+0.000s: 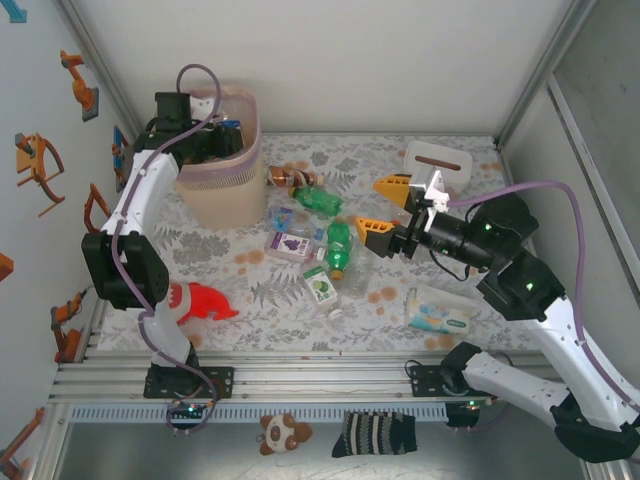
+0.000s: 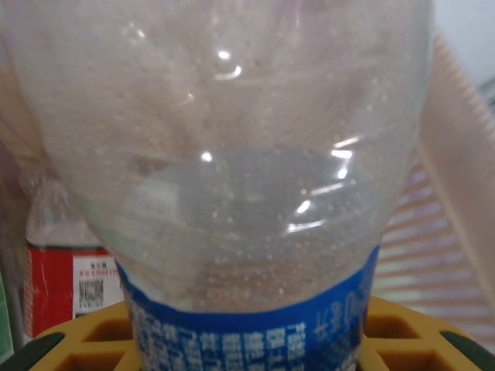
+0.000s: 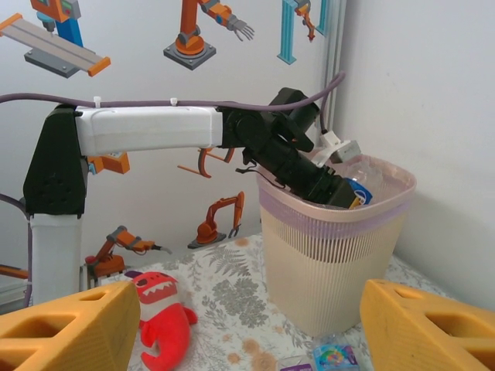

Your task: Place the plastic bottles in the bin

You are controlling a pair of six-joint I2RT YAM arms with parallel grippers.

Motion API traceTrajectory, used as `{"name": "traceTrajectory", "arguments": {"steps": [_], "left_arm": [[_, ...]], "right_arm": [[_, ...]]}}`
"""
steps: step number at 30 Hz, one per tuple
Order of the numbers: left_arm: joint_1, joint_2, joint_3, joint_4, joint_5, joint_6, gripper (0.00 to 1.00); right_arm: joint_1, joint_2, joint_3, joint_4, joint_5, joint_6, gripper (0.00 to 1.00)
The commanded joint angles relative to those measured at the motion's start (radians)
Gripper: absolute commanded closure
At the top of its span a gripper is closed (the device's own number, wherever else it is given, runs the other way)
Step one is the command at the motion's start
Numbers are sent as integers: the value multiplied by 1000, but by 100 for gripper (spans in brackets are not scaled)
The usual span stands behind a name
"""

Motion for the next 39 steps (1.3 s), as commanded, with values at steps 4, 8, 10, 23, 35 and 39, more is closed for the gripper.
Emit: {"name": "traceTrajectory", "arguments": {"steps": [4, 8, 10, 23, 35, 39], "left_arm": [[-2, 10, 63, -209, 24, 90, 57], [-2, 14, 101, -305, 0, 133, 56], [-4, 18, 125, -347, -6, 151, 55], [-19, -19, 225, -401, 30, 172, 27], [-36, -5, 223, -311, 56, 170, 50], [-51, -23, 200, -291, 46, 167, 51]], "right_arm": [[3, 0, 10, 4, 0, -4, 26], [3, -1, 7, 4, -1, -4, 26], [3, -1, 3, 6, -3, -4, 26], [3, -5, -2, 11, -5, -5, 26], [3, 4, 2, 11, -6, -11, 26], [3, 11, 9, -23, 110, -4, 26]]}}
